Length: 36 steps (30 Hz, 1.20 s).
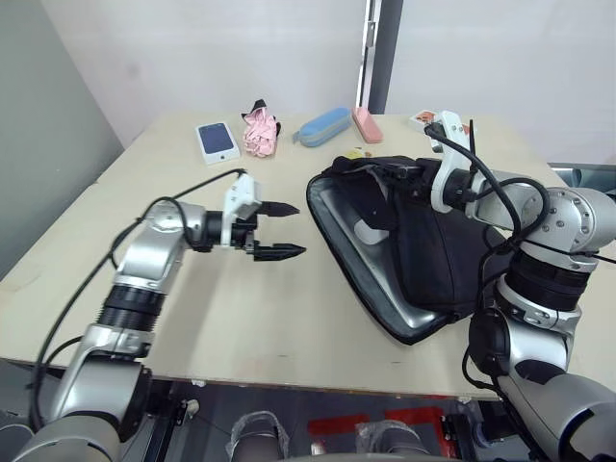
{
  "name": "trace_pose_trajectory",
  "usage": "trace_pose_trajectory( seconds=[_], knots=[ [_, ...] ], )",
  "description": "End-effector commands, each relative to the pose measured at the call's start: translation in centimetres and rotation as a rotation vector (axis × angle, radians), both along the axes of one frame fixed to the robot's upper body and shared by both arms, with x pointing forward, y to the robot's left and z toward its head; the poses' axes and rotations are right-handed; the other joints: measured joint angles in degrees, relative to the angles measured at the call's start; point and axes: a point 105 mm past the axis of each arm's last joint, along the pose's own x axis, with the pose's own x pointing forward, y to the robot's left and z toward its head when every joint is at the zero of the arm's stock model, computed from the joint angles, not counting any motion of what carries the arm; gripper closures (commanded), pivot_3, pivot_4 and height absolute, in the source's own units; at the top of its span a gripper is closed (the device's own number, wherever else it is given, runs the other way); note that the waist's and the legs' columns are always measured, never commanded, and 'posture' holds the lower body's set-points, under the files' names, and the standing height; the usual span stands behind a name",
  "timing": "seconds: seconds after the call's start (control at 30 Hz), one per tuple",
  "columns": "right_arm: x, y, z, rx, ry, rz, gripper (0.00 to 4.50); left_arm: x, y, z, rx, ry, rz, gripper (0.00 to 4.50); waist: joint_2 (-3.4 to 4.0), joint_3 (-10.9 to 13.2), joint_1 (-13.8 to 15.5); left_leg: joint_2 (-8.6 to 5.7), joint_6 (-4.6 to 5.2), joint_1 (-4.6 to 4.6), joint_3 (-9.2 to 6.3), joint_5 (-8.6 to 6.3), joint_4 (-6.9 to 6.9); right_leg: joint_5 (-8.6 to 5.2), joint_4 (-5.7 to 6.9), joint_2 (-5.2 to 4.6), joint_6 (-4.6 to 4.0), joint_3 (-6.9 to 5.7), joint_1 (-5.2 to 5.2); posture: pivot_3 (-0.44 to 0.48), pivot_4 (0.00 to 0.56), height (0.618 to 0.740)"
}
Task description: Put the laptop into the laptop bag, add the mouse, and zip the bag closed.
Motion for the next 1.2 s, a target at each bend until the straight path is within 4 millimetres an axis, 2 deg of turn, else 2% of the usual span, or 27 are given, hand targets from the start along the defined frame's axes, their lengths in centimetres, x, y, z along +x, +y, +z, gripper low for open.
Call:
trace_pose_trajectory(
  seconds=[0.03, 0.13, 0.33, 0.5, 0.63, 0.77, 0.87, 0.9, 1.0, 1.2],
  knots=[
    [-1.3, 0.8, 0.7, -0.012, -0.060, 0.098, 4.50, -1.4, 1.7, 2.0, -0.079, 0.048, -0.032, 0.04, 0.00, 0.00, 0.00, 0.01, -0.01, 0.00, 0.00, 0.00, 0.00, 0.00, 0.00, 0.01, 0.00, -0.01, -0.01, 0.000, 0.150, 0.740],
    [-1.6, 1.1, -0.3, -0.046, -0.050, 0.157, 4.50, -1.8, 4.1, 1.4, -0.034, 0.098, 0.010, 0.04, 0.01, 0.00, 0.01, 0.02, -0.03, 0.02, -0.01, 0.01, 0.00, -0.08, 0.03, 0.02, -0.13, -0.01, -0.01, 0.000, 0.150, 0.740],
    [-3.7, 2.8, -1.4, -0.081, -0.106, 0.378, 4.50, -1.6, 5.7, 1.4, -0.027, 0.114, 0.059, 0.04, 0.01, 0.01, 0.15, 0.02, -0.03, 0.01, -0.01, 0.00, 0.04, -0.08, 0.04, 0.00, -0.13, -0.01, 0.00, 0.000, 0.150, 0.740],
    [-6.7, 4.0, -2.0, -0.110, -0.192, 0.638, 4.50, -1.8, 7.5, 1.1, 0.024, 0.137, 0.099, 0.04, 0.01, 0.00, -0.38, 0.09, -0.03, 0.01, 0.00, 0.00, 0.03, -0.10, 0.05, 0.08, -0.16, 0.00, -0.03, 0.000, 0.150, 0.740],
    [-7.8, 4.5, -2.7, -0.144, -0.222, 0.762, 4.50, -2.1, 9.1, 1.0, 0.069, 0.150, 0.137, 0.04, 0.00, 0.00, -0.53, 0.13, -0.03, 0.04, 0.00, -0.01, 0.04, -0.12, 0.14, 0.11, -0.19, 0.01, -0.03, 0.000, 0.150, 0.740],
    [-7.0, 4.8, -3.9, -0.188, -0.214, 0.772, 4.50, -2.6, 10.1, 1.1, 0.101, 0.148, 0.143, 0.04, -0.01, -0.01, -0.37, 0.13, 0.04, 0.04, -0.01, -0.04, 0.21, -0.11, 0.21, 0.08, -0.20, 0.01, -0.01, 0.000, 0.150, 0.740],
    [-6.3, 4.5, -4.5, -0.190, -0.177, 0.761, 4.50, -2.9, 10.1, 0.4, 0.154, 0.122, 0.137, 0.04, -0.03, -0.02, -0.25, 0.11, 0.10, 0.04, -0.01, -0.07, 0.29, -0.10, 0.27, 0.05, -0.20, 0.02, 0.01, 0.000, 0.150, 0.740],
    [-6.3, 4.2, -4.6, -0.184, -0.151, 0.763, 4.01, -3.0, 10.0, 0.1, 0.176, 0.107, 0.134, 0.00, -0.03, -0.02, -0.21, 0.10, 0.12, 0.04, -0.02, -0.07, 0.32, -0.10, 0.28, 0.03, -0.20, 0.01, 0.02, 0.000, 0.150, 0.740],
    [-6.9, 3.1, -4.9, -0.212, -0.106, 0.787, 3.22, -3.3, 9.8, -0.8, 0.225, 0.084, 0.112, 0.00, -0.03, -0.02, 0.09, 0.08, 0.16, 0.00, -0.05, -0.07, 0.37, -0.09, 0.28, 0.01, -0.20, 0.00, 0.03, 0.000, 0.150, 0.740],
    [-7.9, -0.9, -3.9, -0.246, -0.029, 0.712, 1.13, -2.9, 9.5, -2.3, 0.322, -0.007, 0.028, 0.00, -0.09, -0.05, 0.47, 0.08, 0.31, 0.01, -0.05, -0.13, 0.36, -0.09, 0.28, 0.01, -0.20, 0.01, 0.04, 0.000, 0.150, 0.740]
  ],
)
